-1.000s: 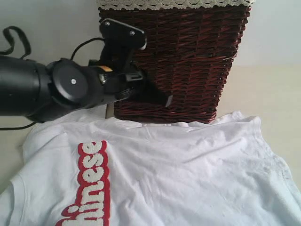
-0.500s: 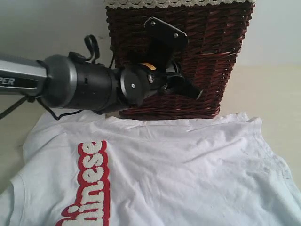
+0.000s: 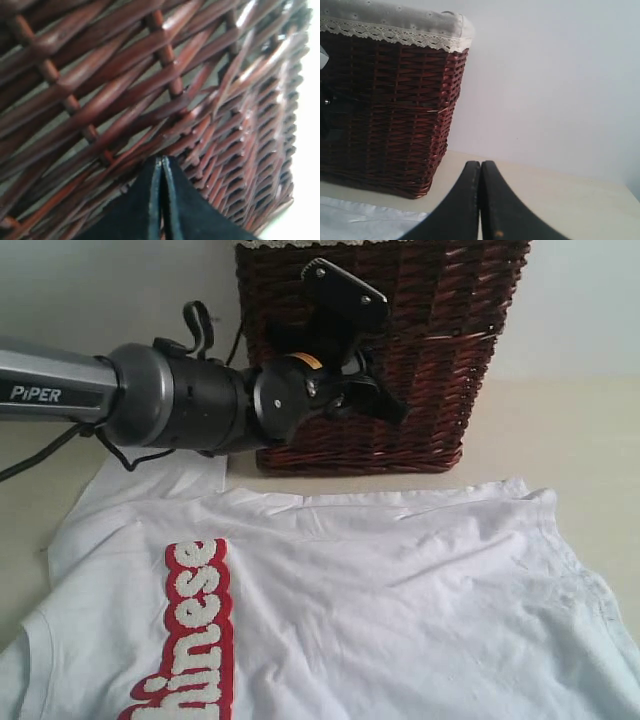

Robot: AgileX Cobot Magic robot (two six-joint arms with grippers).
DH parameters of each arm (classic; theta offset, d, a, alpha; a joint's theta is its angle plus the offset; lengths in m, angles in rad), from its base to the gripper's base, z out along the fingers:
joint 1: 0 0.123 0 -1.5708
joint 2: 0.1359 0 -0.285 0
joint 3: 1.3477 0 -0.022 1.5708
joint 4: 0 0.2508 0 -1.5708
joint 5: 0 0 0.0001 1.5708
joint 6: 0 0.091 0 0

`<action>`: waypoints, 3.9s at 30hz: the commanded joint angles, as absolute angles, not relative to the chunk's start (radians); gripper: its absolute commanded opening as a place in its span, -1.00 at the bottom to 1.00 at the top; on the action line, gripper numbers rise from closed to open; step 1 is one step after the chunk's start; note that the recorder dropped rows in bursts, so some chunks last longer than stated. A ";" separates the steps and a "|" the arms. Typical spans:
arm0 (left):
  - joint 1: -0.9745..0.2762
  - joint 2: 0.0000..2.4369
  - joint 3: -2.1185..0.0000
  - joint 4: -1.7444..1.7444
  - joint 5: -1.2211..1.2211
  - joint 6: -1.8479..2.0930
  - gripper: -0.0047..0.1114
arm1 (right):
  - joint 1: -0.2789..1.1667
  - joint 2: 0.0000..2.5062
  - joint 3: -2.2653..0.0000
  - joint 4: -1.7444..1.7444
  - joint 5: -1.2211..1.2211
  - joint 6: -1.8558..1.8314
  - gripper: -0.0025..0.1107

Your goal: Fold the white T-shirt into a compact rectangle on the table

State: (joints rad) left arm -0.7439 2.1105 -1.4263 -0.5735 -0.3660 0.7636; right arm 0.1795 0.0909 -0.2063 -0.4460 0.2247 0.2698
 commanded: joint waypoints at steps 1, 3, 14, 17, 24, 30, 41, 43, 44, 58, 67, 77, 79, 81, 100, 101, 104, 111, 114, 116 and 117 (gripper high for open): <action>-0.687 2.125 -1.433 -0.581 -0.363 0.744 -0.92 | 0.175 0.085 -0.204 -0.450 0.222 0.267 -0.96; -0.682 2.125 -1.433 -0.579 -0.315 0.746 -0.92 | 0.175 0.085 -0.204 -0.450 0.222 0.267 -0.96; -0.687 1.841 -1.433 -0.585 -0.147 0.751 -0.92 | 0.175 0.085 -0.204 -0.450 0.222 0.267 -0.96; -0.685 1.731 -1.401 -0.612 0.014 0.751 -0.92 | 0.175 0.085 -0.204 -0.450 0.222 0.267 -0.96; -0.703 1.485 -0.999 -0.612 0.203 0.594 -0.92 | 0.175 0.085 -0.204 -0.450 0.222 0.267 -0.96; -0.801 1.455 -0.616 -0.617 0.029 0.445 -0.92 | 0.175 0.085 -0.204 -0.450 0.222 0.267 -0.96; -0.819 1.603 -0.551 -0.605 -0.441 0.358 -0.92 | 0.175 0.085 -0.204 -0.450 0.222 0.267 -0.96; -0.819 1.662 -0.551 -0.605 -0.540 0.358 -0.92 | 0.175 0.085 -0.204 -0.450 0.222 0.267 -0.96; -0.819 1.686 -0.556 -0.605 -0.582 0.358 -0.92 | 0.175 0.085 -0.204 -0.450 0.222 0.267 -0.96; -0.747 1.971 -0.877 -0.560 -0.408 0.358 -0.92 | 0.175 0.085 -0.204 -0.450 0.222 0.267 -0.96; -0.668 2.132 -1.055 -0.519 -0.239 0.363 -0.92 | 0.175 0.085 -0.204 -0.450 0.222 0.267 -0.96; -0.639 2.296 -1.247 -0.396 -0.160 0.363 -0.92 | 0.175 0.085 -0.204 -0.450 0.222 0.267 -0.96; -0.633 2.311 -1.276 -0.378 -0.160 0.363 -0.92 | 0.175 0.085 -0.204 -0.450 0.222 0.267 -0.96; -0.627 2.318 -1.296 -0.371 -0.157 0.363 -0.92 | 0.175 0.085 -0.204 -0.450 0.222 0.267 -0.96; -0.618 1.904 -1.303 -0.373 0.070 0.366 -0.92 | 0.175 0.085 -0.204 -0.450 0.222 0.267 -0.96; -0.618 1.875 -1.303 -0.371 0.116 0.366 -0.92 | 0.175 0.085 -0.204 -0.450 0.222 0.267 -0.96; -0.618 1.774 -1.269 -0.360 0.182 0.366 -0.92 | 0.175 0.085 -0.204 -0.450 0.222 0.267 -0.96; -0.628 1.551 -1.065 -0.243 0.213 0.366 -0.92 | 0.175 0.085 -0.204 -0.450 0.222 0.267 -0.96; -0.645 1.452 -0.908 -0.192 0.174 0.366 -0.92 | 0.175 0.085 -0.204 -0.450 0.222 0.267 -0.96; -0.645 1.381 -0.813 -0.194 0.143 0.361 -0.92 | 0.175 0.085 -0.204 -0.450 0.222 0.267 -0.96; -0.645 1.344 -0.761 -0.197 0.131 0.361 -0.92 | 0.175 0.085 -0.204 -0.450 0.222 0.267 -0.96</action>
